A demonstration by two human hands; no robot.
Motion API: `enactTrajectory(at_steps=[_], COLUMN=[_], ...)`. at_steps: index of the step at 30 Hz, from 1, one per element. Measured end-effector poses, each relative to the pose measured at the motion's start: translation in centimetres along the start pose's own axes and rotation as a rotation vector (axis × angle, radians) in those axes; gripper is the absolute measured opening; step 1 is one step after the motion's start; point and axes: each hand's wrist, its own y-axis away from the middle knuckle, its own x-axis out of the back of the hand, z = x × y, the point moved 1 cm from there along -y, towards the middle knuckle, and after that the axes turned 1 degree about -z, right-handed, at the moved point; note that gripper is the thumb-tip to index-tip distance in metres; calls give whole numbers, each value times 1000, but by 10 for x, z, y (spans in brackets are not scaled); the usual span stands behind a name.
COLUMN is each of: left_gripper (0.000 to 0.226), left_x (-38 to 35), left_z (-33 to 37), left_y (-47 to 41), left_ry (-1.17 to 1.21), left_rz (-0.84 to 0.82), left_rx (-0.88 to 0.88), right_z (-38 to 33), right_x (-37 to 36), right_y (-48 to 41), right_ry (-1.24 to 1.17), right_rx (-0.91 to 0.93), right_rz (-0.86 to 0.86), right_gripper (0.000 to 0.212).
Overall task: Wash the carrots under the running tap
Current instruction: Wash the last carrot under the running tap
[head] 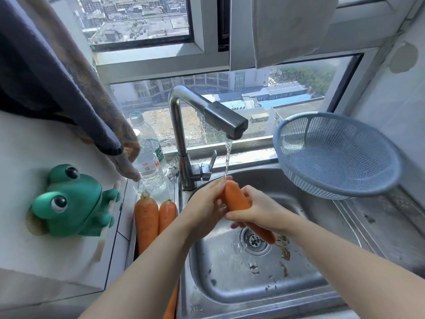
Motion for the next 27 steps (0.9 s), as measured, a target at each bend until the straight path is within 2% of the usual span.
enactTrajectory(at_steps=[3,5,7,10,14,17,20,23,27], left_gripper=[19,21,27,44,28,26,30,15,24], left_x=[-5,-8,-7,-1,2,4,4,2,7], left_z=[-2,-4,-4,-2,-4,-9,-8,-4,1], left_y=[-3,-6,-6,-5,3,5,3,1,-1], left_ry=[-51,-138,-151,-42,-38,-113,-122,-141,-161], left_rz=[157,236,256,212,67,1,43,89,218], left_rx=[-58,-82,-69,23,39,-35,-74,-117,-167], right_z=[3,4,6,8,10,12,8,7,5], right_x=[-3,-5,-2,5,4,-1,-6,-6,-2], right_y=[-3,-2,-2,0,1,-1,-2,-5,-1], right_ry=[293,349,312,262,192,173,161,110,81], right_rx=[115,150,146,105,76,112,128,143,130], right_rz=[190,219,181,82,37,85,117,72,-34], right_gripper=[40,39,36,29,20,35,41,40,29])
